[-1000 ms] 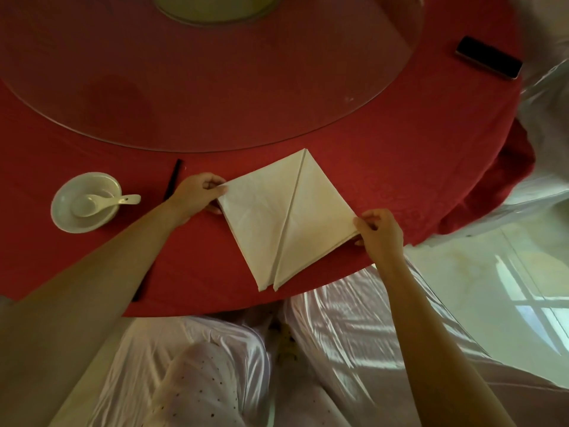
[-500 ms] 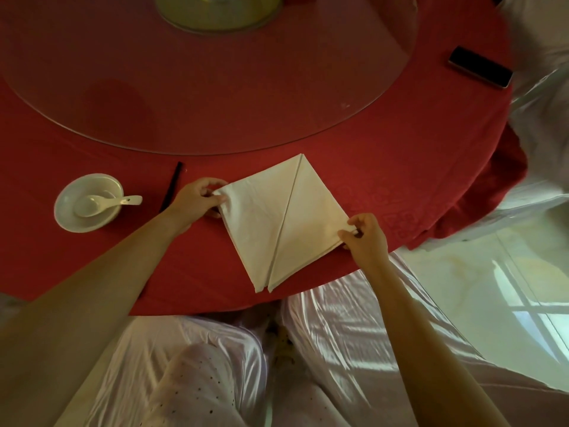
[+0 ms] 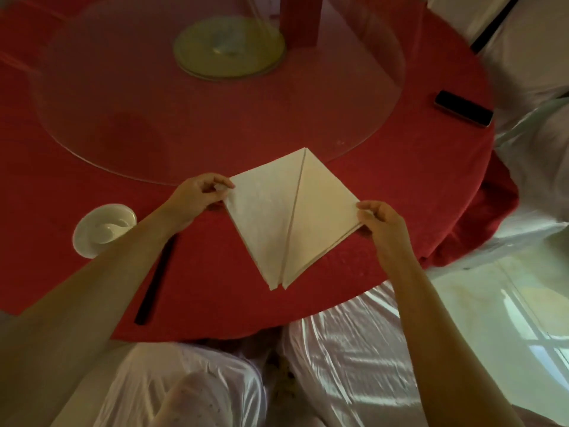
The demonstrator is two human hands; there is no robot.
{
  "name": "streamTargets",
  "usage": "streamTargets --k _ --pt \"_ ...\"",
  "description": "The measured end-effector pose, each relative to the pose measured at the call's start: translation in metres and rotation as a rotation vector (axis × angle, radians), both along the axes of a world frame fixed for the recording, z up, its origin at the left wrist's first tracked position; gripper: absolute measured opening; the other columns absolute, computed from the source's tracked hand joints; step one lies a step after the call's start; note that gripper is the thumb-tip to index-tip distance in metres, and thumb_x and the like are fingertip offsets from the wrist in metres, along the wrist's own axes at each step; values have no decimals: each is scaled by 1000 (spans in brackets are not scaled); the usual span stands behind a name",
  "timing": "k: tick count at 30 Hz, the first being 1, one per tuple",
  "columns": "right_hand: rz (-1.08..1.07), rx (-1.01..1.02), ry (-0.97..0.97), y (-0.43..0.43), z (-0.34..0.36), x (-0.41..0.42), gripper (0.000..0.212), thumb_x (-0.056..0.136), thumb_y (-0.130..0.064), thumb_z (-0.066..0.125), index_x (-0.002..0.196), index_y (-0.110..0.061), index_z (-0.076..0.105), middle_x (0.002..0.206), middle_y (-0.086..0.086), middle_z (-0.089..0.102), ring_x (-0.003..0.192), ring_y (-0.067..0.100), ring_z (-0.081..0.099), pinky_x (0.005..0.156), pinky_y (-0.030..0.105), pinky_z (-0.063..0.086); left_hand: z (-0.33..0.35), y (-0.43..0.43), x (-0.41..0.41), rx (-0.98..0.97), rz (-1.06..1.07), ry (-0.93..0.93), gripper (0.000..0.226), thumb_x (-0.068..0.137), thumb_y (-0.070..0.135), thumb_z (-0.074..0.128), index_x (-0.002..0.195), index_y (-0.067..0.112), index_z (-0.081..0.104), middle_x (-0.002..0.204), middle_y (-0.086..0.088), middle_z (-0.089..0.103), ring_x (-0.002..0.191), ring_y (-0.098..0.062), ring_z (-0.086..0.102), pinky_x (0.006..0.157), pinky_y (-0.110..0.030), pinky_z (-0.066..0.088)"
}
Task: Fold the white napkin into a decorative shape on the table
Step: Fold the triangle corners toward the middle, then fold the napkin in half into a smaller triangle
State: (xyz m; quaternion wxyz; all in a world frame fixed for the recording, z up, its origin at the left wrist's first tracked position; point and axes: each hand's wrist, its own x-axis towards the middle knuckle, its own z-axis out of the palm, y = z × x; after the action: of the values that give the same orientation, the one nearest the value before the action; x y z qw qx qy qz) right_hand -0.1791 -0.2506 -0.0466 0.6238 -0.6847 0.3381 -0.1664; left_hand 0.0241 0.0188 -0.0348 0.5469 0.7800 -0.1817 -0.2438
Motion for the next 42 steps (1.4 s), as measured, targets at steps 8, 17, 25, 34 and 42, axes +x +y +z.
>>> streamTargets --k 8,17,25,34,42 --pt "87 249 -152 -39 73 28 20 90 -5 52 89 -16 69 93 5 66 85 15 64 64 19 56 69 -5 19 -191 67 63 26 87 3 55 93 25 69 94 1 65 81 -10 62 68 -24 57" --pt "298 -340 47 -50 103 56 24 79 -13 70 103 -15 69 95 -2 68 85 7 63 73 19 48 108 -9 27 281 48 -602 34 79 13 68 113 17 65 114 0 66 103 -11 59 91 -24 41" --pt "340 -260 40 -62 116 48 6 82 -22 66 85 -19 70 84 -3 69 80 9 65 70 20 49 137 1 13 359 -63 -768 7 81 16 68 84 10 67 89 6 62 88 -13 57 76 -26 40" --pt "199 358 -1 -45 74 44 8 86 -11 60 82 -7 66 79 11 69 68 20 71 55 29 57 91 2 -9 -10 80 193 15 88 14 56 97 2 60 82 -14 66 67 -17 70 65 -26 60" --pt "45 417 246 -22 -1 57 7 87 3 57 95 2 56 83 16 61 68 24 62 61 35 60 -5 -4 -19 -46 324 647 6 89 1 53 89 -1 59 90 -17 63 77 -24 66 55 -30 60"
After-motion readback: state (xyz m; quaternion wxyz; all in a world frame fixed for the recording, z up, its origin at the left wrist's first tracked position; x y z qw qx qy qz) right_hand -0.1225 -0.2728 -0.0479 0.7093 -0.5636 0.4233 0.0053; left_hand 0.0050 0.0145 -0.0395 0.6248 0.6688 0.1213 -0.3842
